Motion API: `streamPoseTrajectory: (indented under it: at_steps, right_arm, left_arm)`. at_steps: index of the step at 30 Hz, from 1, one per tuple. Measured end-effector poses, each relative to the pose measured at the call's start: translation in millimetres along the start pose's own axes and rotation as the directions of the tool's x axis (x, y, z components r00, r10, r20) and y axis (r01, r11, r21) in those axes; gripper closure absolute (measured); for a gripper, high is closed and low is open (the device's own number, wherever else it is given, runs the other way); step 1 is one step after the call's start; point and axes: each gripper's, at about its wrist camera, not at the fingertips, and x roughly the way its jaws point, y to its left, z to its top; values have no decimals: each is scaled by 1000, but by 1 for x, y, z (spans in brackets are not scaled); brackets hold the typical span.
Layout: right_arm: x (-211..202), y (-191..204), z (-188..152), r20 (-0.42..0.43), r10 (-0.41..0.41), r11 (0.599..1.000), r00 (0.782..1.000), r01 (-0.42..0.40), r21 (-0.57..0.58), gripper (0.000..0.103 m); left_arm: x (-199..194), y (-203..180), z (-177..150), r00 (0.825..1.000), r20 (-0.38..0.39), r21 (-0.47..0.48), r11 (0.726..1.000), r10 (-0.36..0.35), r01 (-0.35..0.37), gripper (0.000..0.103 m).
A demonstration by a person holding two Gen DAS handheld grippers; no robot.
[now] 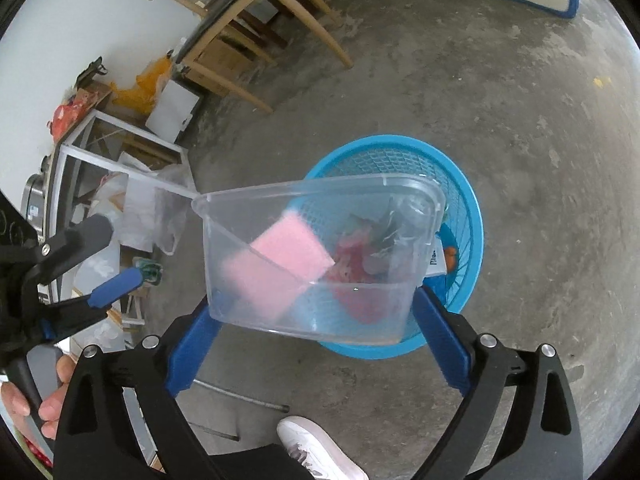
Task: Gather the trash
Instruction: 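Carry sponge and container to the blue wastebasket and open both tools, then move both tools back over the table toward the box and blue bag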
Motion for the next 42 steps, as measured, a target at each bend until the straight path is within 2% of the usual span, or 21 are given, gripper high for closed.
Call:
streamPoseTrajectory:
  at_steps: [6, 9, 14, 16, 18, 21, 23, 27, 29, 33, 35, 38, 42]
  right_arm:
    - [9, 2, 5, -16, -19, 1000, 1000, 19, -22, 9]
    - [15, 5, 7, -33, -29, 999, 999, 28, -31, 8]
    - [13, 18, 4, -27, 2, 999, 1000, -3, -32, 8]
    - [9, 22, 1, -22, 13, 999, 1000, -14, -39, 8]
    - [3, 26, -4, -19, 16, 999, 1000, -17, -52, 8]
    - [-10, 32, -14, -11, 30, 997, 999, -31, -70, 8]
    - [-27, 37, -22, 1, 48, 996, 999, -48, -77, 8]
    - [-64, 54, -38, 32, 74, 990, 997, -70, -119, 8]
    - [-79, 66, -45, 39, 81, 985, 996, -74, -157, 8]
    - [-111, 105, -61, 33, 124, 962, 992, -112, -250, 8]
    - [-127, 136, -71, 28, 158, 938, 987, -141, -318, 8]
    - [-143, 185, -86, 9, 210, 888, 978, -187, -420, 8]
    - [-147, 255, -117, -63, 257, 797, 964, -249, -550, 8]
  left_arm:
    - [-37, 0, -9, 998, 53, 27, 999, -32, 31, 13]
    - [-70, -2, -12, 995, 91, 55, 998, -41, 36, 13]
    - [-137, -4, -27, 983, 175, 125, 992, -57, 36, 13]
    - [-168, -2, -37, 972, 224, 139, 990, -65, 34, 13]
    - [-199, 4, -49, 954, 290, 137, 990, -72, 33, 13]
    - [-235, 13, -72, 916, 393, 122, 992, -76, 30, 13]
    - [-251, 20, -89, 899, 428, 116, 992, -89, 43, 13]
    - [-276, 37, -121, 876, 469, 94, 993, -112, 76, 13]
    - [-290, 47, -141, 865, 490, 91, 993, -107, 71, 11]
    - [-317, 71, -182, 843, 531, 87, 995, -82, 42, 10]
    - [-331, 86, -200, 829, 555, 71, 997, -65, 30, 10]
    - [-350, 117, -236, 813, 582, 24, 1000, -21, 8, 9]
    - [-368, 152, -275, 790, 611, -23, 999, 48, -42, 9]
